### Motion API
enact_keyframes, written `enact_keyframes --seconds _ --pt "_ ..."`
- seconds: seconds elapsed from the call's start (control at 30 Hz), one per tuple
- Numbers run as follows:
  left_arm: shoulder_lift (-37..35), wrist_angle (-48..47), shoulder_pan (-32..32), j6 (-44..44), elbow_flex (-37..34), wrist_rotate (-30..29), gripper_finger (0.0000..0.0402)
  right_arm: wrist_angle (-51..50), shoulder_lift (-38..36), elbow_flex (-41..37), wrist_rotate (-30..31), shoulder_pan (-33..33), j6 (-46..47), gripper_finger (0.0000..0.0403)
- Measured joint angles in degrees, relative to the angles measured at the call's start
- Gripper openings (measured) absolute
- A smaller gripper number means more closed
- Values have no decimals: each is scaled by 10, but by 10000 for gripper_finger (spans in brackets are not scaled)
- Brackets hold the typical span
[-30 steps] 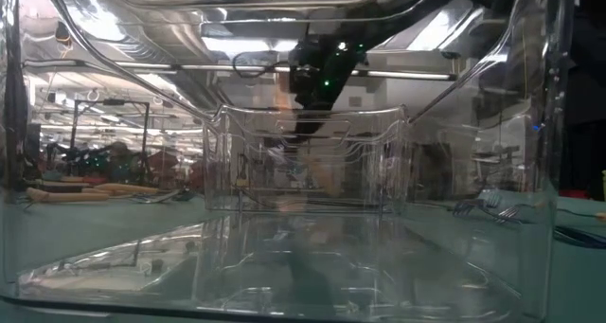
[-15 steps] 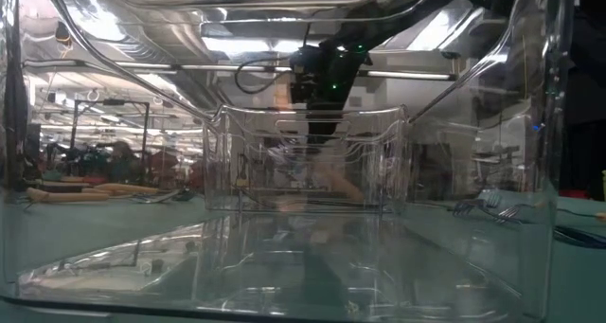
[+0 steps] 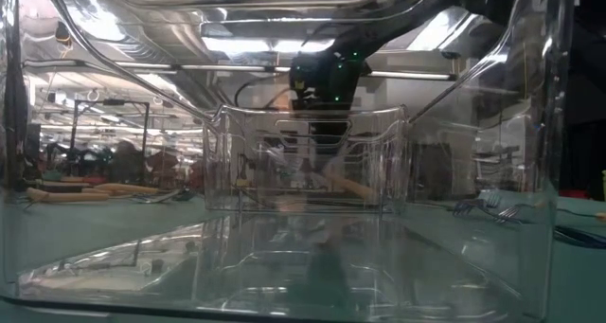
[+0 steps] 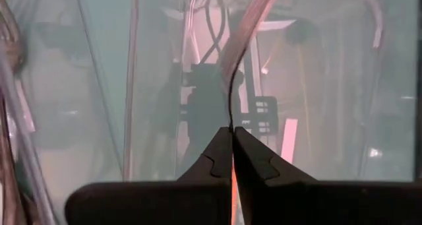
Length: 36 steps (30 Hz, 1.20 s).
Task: Sort silverware by color (type)
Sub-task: Put the yellow fork into the top transparent bin
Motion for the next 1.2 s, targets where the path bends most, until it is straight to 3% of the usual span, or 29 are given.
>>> enact_keyframes --seconds 0.27,1.03,1.2 --pt "0 0 0 0 0 0 84 9 0 0 28 0 0 1" --pt "0 -1 0 -1 0 0 84 28 -1 0 28 0 0 1" --pt "0 -1 0 -1 0 0 84 28 -1 0 28 0 0 29"
